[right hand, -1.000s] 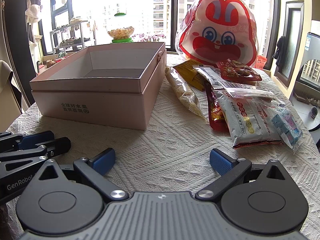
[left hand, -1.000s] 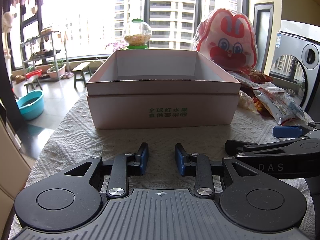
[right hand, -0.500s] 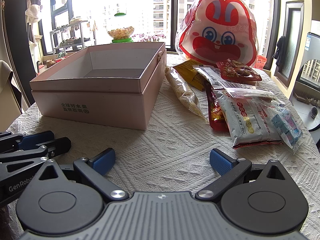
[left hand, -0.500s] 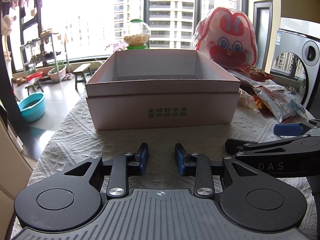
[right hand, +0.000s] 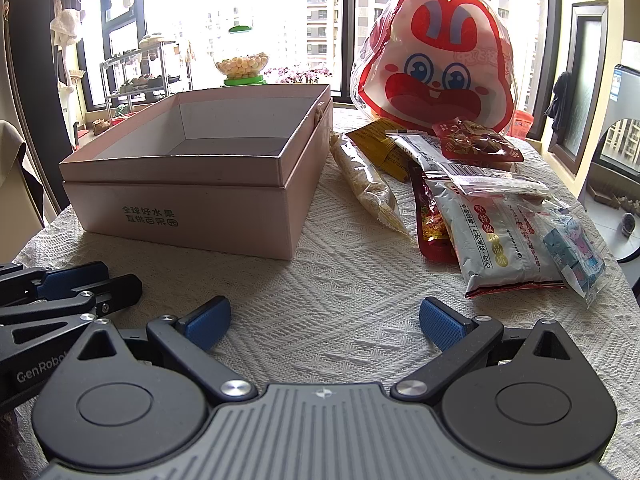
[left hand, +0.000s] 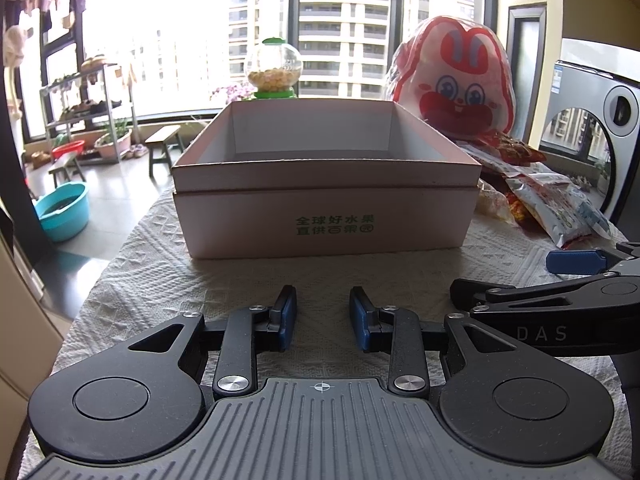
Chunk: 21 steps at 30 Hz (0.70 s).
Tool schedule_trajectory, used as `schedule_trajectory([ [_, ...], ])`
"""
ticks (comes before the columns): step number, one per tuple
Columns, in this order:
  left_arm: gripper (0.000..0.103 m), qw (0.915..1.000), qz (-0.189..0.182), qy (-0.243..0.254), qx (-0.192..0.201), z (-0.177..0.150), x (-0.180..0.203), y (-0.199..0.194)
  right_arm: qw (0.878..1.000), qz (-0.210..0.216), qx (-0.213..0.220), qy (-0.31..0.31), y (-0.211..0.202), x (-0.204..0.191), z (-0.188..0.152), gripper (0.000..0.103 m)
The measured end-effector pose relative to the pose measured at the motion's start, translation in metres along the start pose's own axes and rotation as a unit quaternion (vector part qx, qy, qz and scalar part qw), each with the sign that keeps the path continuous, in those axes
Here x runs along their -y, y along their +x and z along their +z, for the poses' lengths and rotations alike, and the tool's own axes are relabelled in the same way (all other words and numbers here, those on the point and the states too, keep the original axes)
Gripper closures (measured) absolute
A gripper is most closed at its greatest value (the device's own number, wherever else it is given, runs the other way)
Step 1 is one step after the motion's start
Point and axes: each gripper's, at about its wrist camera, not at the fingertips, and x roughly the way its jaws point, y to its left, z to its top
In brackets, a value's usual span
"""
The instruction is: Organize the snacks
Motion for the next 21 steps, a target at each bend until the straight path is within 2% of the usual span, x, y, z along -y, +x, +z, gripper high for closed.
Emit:
schedule_trajectory([
  [21, 0.068, 0.9998, 0.016, 0.009, 0.007, -0.0035, 0.0067, -0.0035, 1.0, 0.003, -0.002, 0.0, 0.0004, -0.0007, -0.001, 0.0],
])
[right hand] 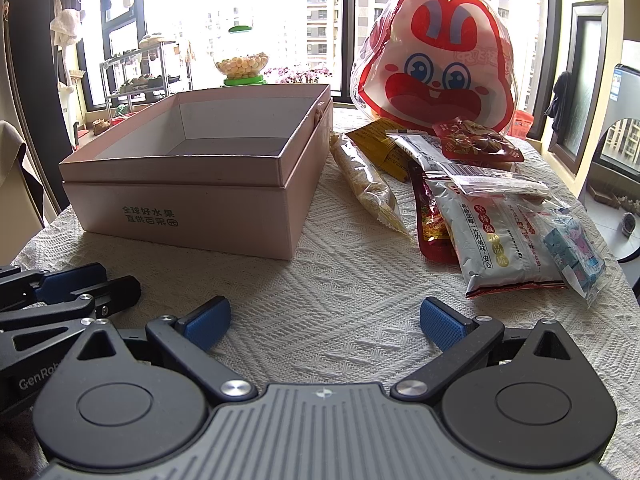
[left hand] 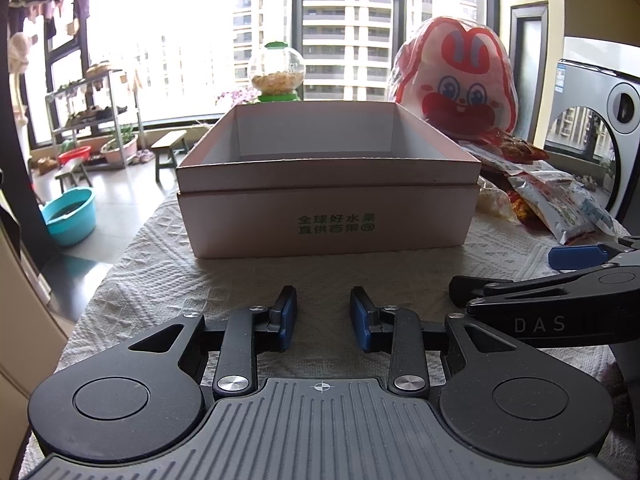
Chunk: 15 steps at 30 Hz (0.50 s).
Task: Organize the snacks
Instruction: 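Grasp the rice-puff stick bag with the left tool while the right grasps a clear snack packet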
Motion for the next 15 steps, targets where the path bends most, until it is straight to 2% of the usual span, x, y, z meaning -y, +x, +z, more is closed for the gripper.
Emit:
schedule_trajectory([
  [2, 0.068, 1.0, 0.005, 0.006, 0.002, -0.001, 0.002, -0.001, 1.0, 0.016, -0.007, -0.005, -0.002, 0.004, 0.0, 0.0],
  [5, 0.068, 0.9997, 0.009, 0.021, 0.001, 0.001, 0.007, -0.001, 0.998, 0.039, -0.041, -0.014, -0.005, 0.011, 0.008, 0.0],
  [8, 0.071, 0.9995, 0.007, 0.031, -0.007, 0.006, 0.011, 0.002, 0.997, 0.036, -0.06, -0.03, -0.006, 0.01, 0.008, 0.0],
  [10, 0.072, 0.9995, -0.014, 0.016, -0.022, 0.014, 0.009, 0.003, 0.996, 0.045, -0.065, -0.045, -0.008, 0.01, 0.007, 0.0],
  [13, 0.072, 0.9946, -0.088, -0.031, -0.045, 0.033, 0.003, -0.002, 0.99, 0.086, -0.078, -0.078, -0.009, 0.02, 0.008, 0.0],
  [15, 0.072, 0.9911, -0.116, -0.041, -0.051, 0.046, 0.008, -0.008, 0.99, 0.092, -0.075, -0.079, -0.016, 0.034, 0.011, 0.008],
])
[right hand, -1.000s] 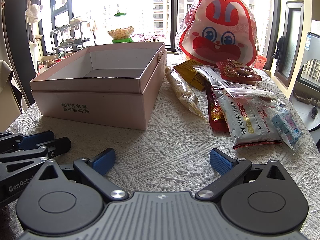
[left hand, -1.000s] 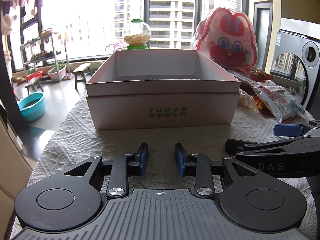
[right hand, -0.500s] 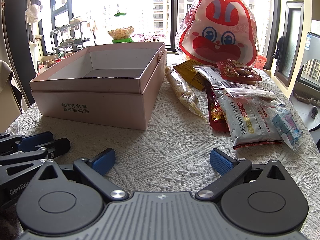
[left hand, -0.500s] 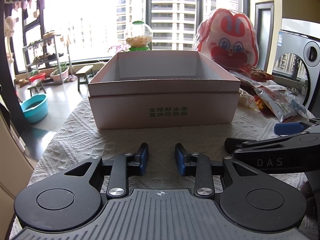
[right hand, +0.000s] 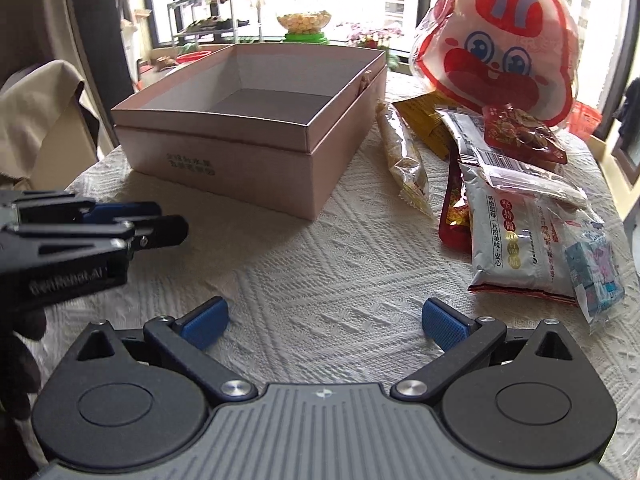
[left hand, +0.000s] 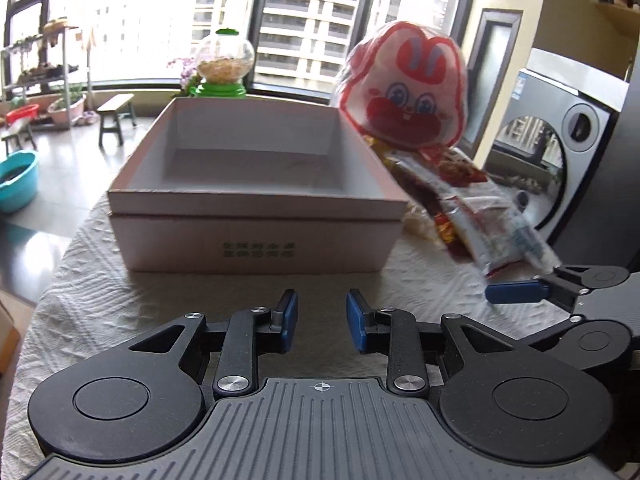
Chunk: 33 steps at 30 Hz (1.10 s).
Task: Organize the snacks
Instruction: 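Grasp the rice-puff stick bag with the left tool while the right grasps a clear snack packet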
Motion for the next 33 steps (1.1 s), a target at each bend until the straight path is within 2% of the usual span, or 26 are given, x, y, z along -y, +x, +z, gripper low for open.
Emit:
schedule_trajectory([
  [1, 0.072, 1.0, -0.007, -0.002, -0.002, 0.005, 0.004, -0.002, 1.0, -0.003, 0.013, 0.005, -0.007, 0.007, 0.001, 0.011],
  [4, 0.072, 0.9987, -0.043, -0.019, -0.017, 0.017, 0.009, -0.002, 0.997, -0.015, 0.075, 0.008, -0.026, 0.027, 0.006, 0.011],
  [6, 0.072, 0.9959, -0.074, -0.04, -0.034, 0.02, 0.006, 0.002, 0.994, -0.025, 0.097, -0.034, -0.025, 0.031, 0.013, 0.021],
  [8, 0.072, 0.9929, -0.092, -0.061, -0.046, 0.017, 0.001, 0.003, 0.992, -0.045, 0.087, -0.077, -0.012, 0.028, 0.02, 0.053],
  [10, 0.072, 0.9924, -0.092, -0.069, -0.044, 0.012, -0.002, 0.003, 0.991, -0.056, 0.073, -0.096, 0.005, 0.026, 0.028, 0.055],
  [15, 0.072, 0.988, -0.105, -0.098, -0.057, 0.008, -0.014, 0.007, 0.98, -0.096, 0.086, -0.15, 0.04, 0.013, 0.046, 0.058],
  [17, 0.072, 0.9875, -0.101, -0.108, -0.055, 0.006, -0.02, 0.007, 0.982, -0.088, 0.079, -0.148, 0.045, 0.011, 0.05, 0.078],
  [20, 0.072, 0.9864, -0.097, -0.12, -0.058, 0.001, -0.029, 0.007, 0.988, -0.067, 0.071, -0.12, 0.033, 0.011, 0.045, 0.079],
  [24, 0.072, 0.9827, -0.111, -0.13, -0.073, -0.002, -0.029, 0.014, 0.996, -0.004, 0.049, -0.071, -0.005, 0.008, 0.022, 0.079],
  [26, 0.072, 0.9804, -0.122, -0.132, -0.08, 0.0, -0.023, 0.019, 0.996, 0.032, 0.039, -0.074, -0.023, 0.0, 0.006, 0.078],
  [29, 0.072, 0.9788, -0.134, -0.128, -0.087, 0.005, -0.009, 0.028, 0.992, 0.044, 0.054, -0.101, -0.05, -0.013, -0.015, 0.065],
  [30, 0.072, 0.9796, -0.131, -0.126, -0.086, 0.006, -0.005, 0.03, 0.991, 0.036, 0.065, -0.107, -0.059, -0.014, -0.021, 0.062],
  [32, 0.072, 0.9842, -0.112, -0.107, -0.086, 0.011, 0.007, 0.038, 0.991, 0.019, 0.082, -0.103, -0.071, -0.01, -0.029, 0.046],
  [33, 0.072, 0.9862, -0.1, -0.098, -0.088, 0.012, 0.013, 0.042, 0.992, 0.009, 0.088, -0.093, -0.075, -0.005, -0.03, 0.044],
])
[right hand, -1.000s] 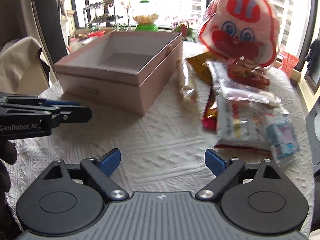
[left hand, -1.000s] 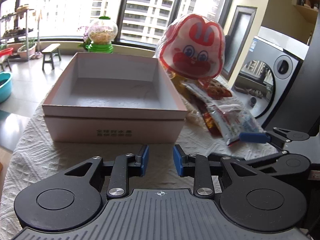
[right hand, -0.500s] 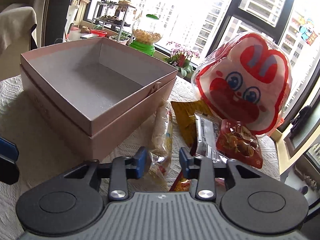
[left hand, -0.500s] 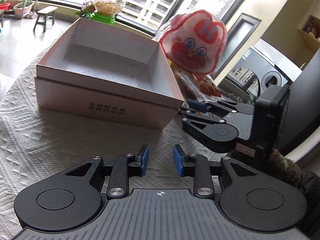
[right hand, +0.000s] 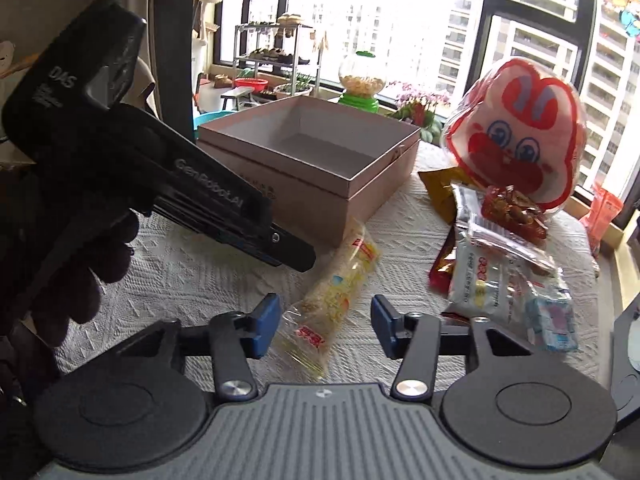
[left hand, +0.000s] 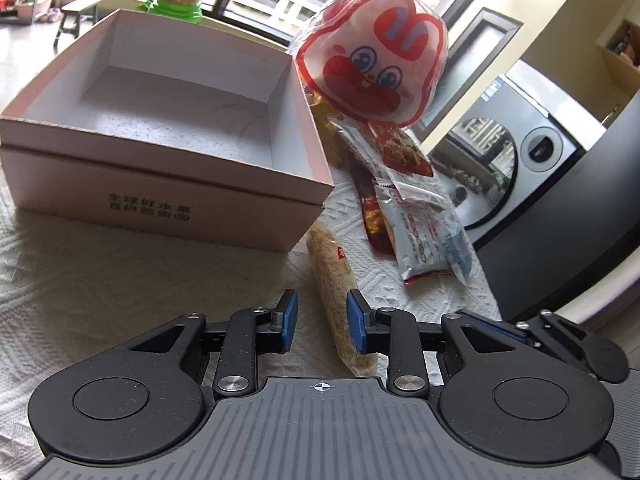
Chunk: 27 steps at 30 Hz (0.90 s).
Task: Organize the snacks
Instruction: 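Grasp the rice-puff stick bag with the left tool while the right grasps a clear snack packet, then carry both held snacks over the pink box with both tools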
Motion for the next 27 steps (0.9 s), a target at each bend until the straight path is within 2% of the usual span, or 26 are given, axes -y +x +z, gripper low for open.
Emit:
schedule_trajectory([
  [3, 0.068, 0.9994, 0.009, 0.029, 0.012, 0.002, 0.015, 0.01, 0.999, -0.032, 0.007, 0.041, -0.007, 0.021, -0.002, 0.043],
  [6, 0.067, 0.997, 0.032, 0.069, -0.013, 0.002, 0.029, 0.029, 0.992, -0.059, 0.022, 0.105, -0.011, 0.051, -0.003, 0.041],
  [10, 0.063, 0.9901, 0.047, 0.132, -0.005, -0.008, 0.043, 0.033, 0.969, -0.092, 0.047, 0.223, -0.003, 0.107, 0.006, 0.033],
  [13, 0.067, 0.9919, 0.015, 0.123, -0.026, -0.009, 0.035, 0.024, 0.957, -0.088, 0.044, 0.272, 0.025, 0.148, 0.02, 0.032],
  [15, 0.069, 0.9921, 0.011, 0.121, -0.032, -0.015, 0.028, 0.014, 0.955, -0.091, 0.037, 0.281, 0.047, 0.167, 0.032, 0.032],
  [18, 0.07, 0.9926, 0.001, 0.115, -0.04, -0.025, 0.016, -0.001, 0.949, -0.12, 0.028, 0.291, 0.082, 0.192, 0.045, 0.032],
  [19, 0.07, 0.9934, -0.002, 0.108, -0.04, -0.028, 0.011, -0.006, 0.948, -0.128, 0.022, 0.29, 0.092, 0.199, 0.047, 0.033],
  [20, 0.07, 0.9942, -0.001, 0.1, -0.039, -0.029, 0.005, -0.012, 0.948, -0.13, 0.01, 0.291, 0.1, 0.205, 0.047, 0.04],
  [21, 0.071, 0.995, 0.004, 0.093, -0.036, -0.03, -0.002, -0.017, 0.948, -0.119, -0.008, 0.295, 0.11, 0.21, 0.046, 0.047],
  [22, 0.071, 0.9959, 0.01, 0.084, -0.031, -0.03, -0.008, -0.022, 0.948, -0.099, -0.02, 0.301, 0.111, 0.21, 0.042, 0.059],
  [25, 0.073, 0.9983, 0.008, 0.052, -0.024, -0.028, -0.026, -0.03, 0.951, -0.028, -0.033, 0.307, 0.1, 0.192, 0.028, 0.06],
  [27, 0.073, 0.9986, 0.002, 0.046, -0.025, -0.026, -0.029, -0.031, 0.956, 0.018, -0.051, 0.29, 0.086, 0.168, 0.019, 0.06],
])
